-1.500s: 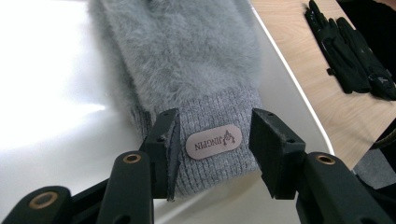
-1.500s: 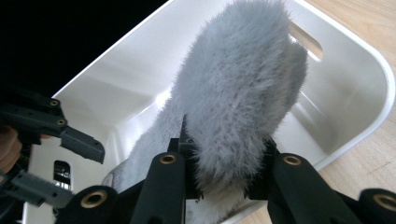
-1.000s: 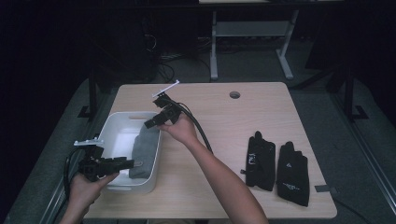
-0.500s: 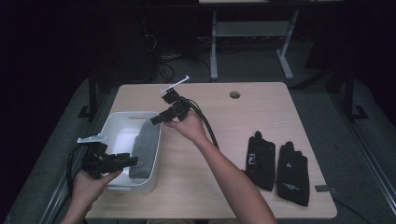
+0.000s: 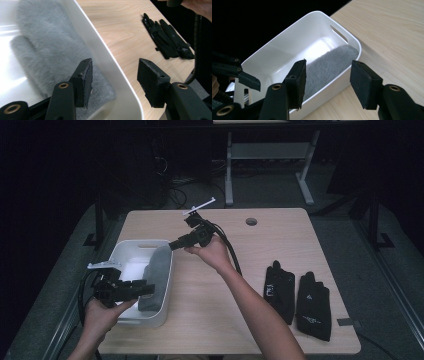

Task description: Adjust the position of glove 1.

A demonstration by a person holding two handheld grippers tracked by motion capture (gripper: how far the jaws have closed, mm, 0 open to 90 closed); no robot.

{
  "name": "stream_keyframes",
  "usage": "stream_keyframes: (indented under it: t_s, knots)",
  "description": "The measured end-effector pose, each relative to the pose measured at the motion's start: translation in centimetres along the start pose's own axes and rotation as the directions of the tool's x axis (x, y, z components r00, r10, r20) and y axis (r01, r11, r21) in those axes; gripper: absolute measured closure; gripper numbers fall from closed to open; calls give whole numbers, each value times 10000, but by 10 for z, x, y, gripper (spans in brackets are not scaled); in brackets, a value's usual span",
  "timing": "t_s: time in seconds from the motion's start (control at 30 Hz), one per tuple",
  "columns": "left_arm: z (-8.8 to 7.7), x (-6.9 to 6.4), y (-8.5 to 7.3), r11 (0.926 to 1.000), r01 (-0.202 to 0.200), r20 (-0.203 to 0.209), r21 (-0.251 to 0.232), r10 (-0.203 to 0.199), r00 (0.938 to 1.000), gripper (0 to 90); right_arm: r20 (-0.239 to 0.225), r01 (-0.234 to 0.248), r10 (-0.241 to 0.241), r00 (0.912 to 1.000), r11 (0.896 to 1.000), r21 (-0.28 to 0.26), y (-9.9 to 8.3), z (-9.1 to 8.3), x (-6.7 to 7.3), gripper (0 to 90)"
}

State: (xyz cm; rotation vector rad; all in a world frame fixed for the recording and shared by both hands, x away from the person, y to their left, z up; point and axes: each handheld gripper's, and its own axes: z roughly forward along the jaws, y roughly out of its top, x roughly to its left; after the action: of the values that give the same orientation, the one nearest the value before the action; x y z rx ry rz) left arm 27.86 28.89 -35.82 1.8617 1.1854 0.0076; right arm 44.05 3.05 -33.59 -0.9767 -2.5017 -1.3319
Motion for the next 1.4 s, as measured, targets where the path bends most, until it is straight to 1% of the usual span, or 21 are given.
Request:
stream_keyframes:
  t_s: [0.1,0.13,0.23,0.3,0.37,0.43,0.6,0.63,0.67,0.77,0.9,1.0,1.1,1.27,1.4]
  knots:
    - [1,-2,3,9999,-114,110,-47,114,9999,446,-98,-121,121,9999,9999,-85,-2,-5,-2,454]
    - [1,-3,4,9999,-156,135,-55,156,9998,444,-38,-55,55,10000,9999,-87,-2,-7,-2,454]
    - [4,-6,7,9998,-174,274,-82,176,9995,431,-30,-61,61,10000,10000,-78,-3,-13,-3,448]
    - [6,-8,8,9998,-185,365,-77,187,9992,423,-26,-92,92,10000,9998,-159,-3,-17,-4,438]
    - [8,-10,10,9997,-224,436,-93,228,9988,418,14,-15,15,10000,9998,-222,-4,-21,-5,436]
    - [10,-12,12,9995,-320,493,-55,322,9983,414,42,-23,24,10000,9996,-268,-5,-26,-6,430]
    - [15,-19,16,9992,-385,618,-66,388,9973,406,37,-19,20,10000,9992,-391,-8,-38,-9,422]
    - [17,-20,17,9992,-376,649,-100,382,9972,405,38,-78,80,10000,9992,-387,-9,-40,-9,421]
    - [18,-22,18,9991,-420,653,-74,424,9970,400,65,-26,29,10000,9991,-414,-9,-42,-10,421]
    - [22,-26,21,9986,-534,747,-27,534,9958,388,81,-16,21,10000,9984,-570,-13,-49,-12,419]
    - [28,-32,24,9979,-651,893,44,645,9939,381,161,-41,52,9999,9979,-646,-17,-58,-15,417]
    - [31,-35,26,9979,-645,999,35,638,9930,379,219,-64,80,9997,9975,-708,-20,-66,-17,417]
    - [36,-38,27,9973,-721,1083,99,706,9916,377,312,-79,103,9995,9970,-769,-24,-72,-20,415]
    - [43,-45,29,9965,-824,1117,165,801,9905,369,337,-110,137,9993,9966,-817,-30,-84,-24,411]
    - [47,-51,32,9960,-879,1227,145,855,9888,368,378,-171,206,9991,9958,-902,-36,-95,-24,410]
